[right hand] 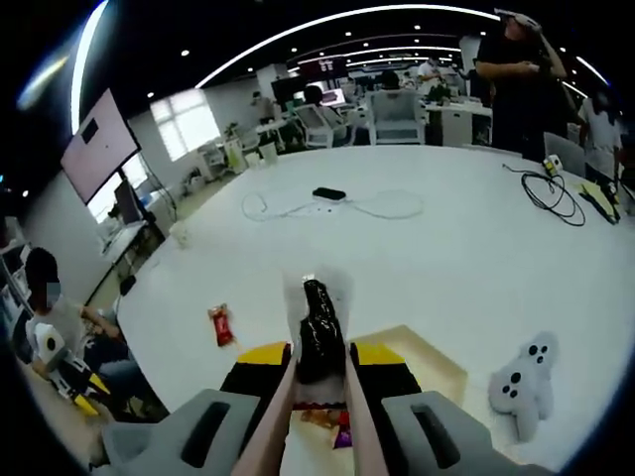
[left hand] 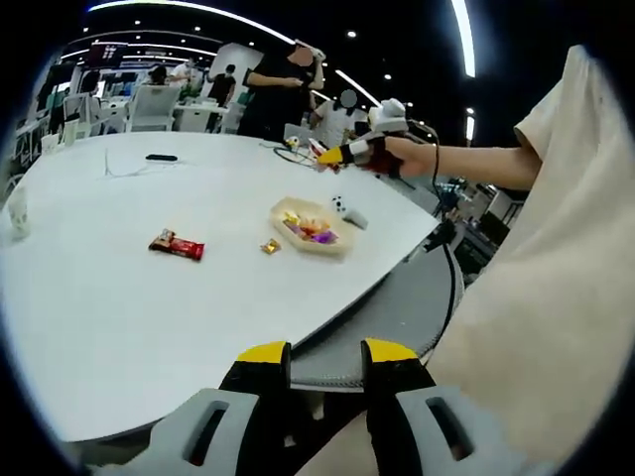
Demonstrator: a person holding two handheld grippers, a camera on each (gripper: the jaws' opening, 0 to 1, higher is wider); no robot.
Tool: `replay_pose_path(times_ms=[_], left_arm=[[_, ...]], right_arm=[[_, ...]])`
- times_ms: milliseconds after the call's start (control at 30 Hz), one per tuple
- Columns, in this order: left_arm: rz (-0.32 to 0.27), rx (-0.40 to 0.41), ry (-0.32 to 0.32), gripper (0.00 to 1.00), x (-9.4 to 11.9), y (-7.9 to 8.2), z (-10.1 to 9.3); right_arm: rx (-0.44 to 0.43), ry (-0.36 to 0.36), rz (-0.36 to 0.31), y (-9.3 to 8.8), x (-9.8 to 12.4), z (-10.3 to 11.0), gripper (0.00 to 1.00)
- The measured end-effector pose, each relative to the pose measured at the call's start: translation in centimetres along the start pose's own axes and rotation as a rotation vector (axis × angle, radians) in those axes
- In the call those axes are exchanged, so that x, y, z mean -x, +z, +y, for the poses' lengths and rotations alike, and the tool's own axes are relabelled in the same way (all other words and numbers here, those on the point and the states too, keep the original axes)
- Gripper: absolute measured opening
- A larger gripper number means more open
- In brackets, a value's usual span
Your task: Place the target food into the container with the food tongs after gripping and lifting it, then release it inside without dropping or visibly crushing the food.
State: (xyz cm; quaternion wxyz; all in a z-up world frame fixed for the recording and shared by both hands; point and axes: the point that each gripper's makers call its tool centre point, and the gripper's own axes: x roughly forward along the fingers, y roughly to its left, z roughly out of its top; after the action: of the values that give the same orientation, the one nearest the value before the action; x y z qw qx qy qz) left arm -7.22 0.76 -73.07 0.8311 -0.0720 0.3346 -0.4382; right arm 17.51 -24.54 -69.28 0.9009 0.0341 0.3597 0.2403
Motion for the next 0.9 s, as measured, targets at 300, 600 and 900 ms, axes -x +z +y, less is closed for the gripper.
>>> replay_pose_path(times_ms=[300,600,900], left_arm=[[-0.014,0.006,0.007,0.27,-0.3,0.2,0.3],[-0.002,0.002,-0.005,0.27,-0.8,0.0,-0.3],[-0.013,-0.007,0.005,0.27,-0.8,0.5,0.0]], right_arm=[[0.001,-0.006,0.017,-0.7,0.1,-0.4,0.22],[-0.006,-0.012,0.015,-1.0,0.2,-1.0,0.22],[-0.005,-0.009,0.026,-1.1,0.0,-0.7,0.23]])
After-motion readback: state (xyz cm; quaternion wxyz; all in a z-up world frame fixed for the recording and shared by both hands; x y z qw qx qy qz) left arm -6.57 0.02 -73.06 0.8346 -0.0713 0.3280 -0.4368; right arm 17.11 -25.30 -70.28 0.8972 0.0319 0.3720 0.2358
